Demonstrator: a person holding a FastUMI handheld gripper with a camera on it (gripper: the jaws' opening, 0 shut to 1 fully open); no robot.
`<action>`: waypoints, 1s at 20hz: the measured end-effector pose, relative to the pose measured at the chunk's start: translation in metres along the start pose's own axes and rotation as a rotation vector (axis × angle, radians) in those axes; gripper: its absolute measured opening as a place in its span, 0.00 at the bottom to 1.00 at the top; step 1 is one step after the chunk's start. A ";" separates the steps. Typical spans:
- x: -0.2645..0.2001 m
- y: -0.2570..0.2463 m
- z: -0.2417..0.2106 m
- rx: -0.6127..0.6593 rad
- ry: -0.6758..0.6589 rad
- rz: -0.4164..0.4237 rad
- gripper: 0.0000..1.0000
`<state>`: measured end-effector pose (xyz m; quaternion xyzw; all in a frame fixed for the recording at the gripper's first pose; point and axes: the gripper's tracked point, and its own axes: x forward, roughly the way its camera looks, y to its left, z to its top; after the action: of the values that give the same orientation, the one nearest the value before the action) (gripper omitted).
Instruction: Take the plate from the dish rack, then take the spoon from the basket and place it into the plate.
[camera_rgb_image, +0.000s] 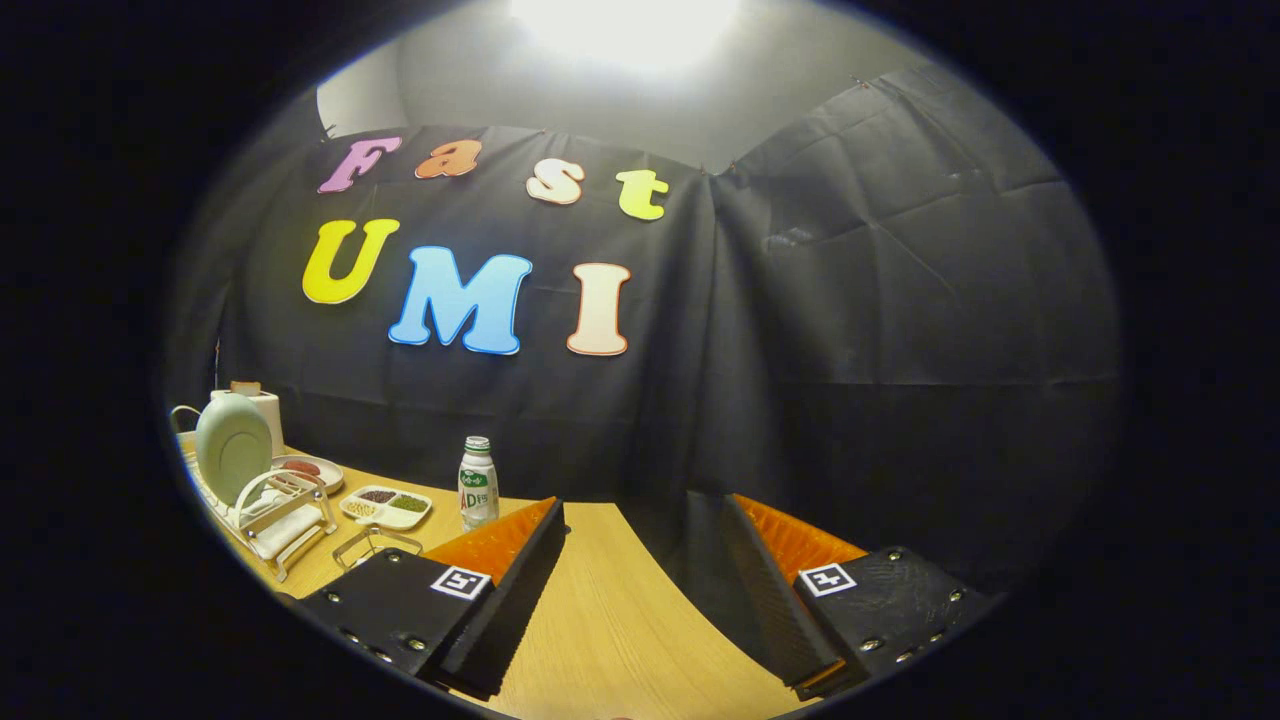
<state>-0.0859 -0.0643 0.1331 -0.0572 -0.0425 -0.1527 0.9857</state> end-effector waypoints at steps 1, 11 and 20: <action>-0.016 0.005 0.006 0.000 0.013 0.016 0.96; -0.092 0.181 0.069 0.082 0.074 0.257 0.96; -0.045 0.382 0.099 0.243 0.147 0.376 0.96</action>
<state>-0.0181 0.3230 0.1882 0.0662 0.0225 0.0359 0.9969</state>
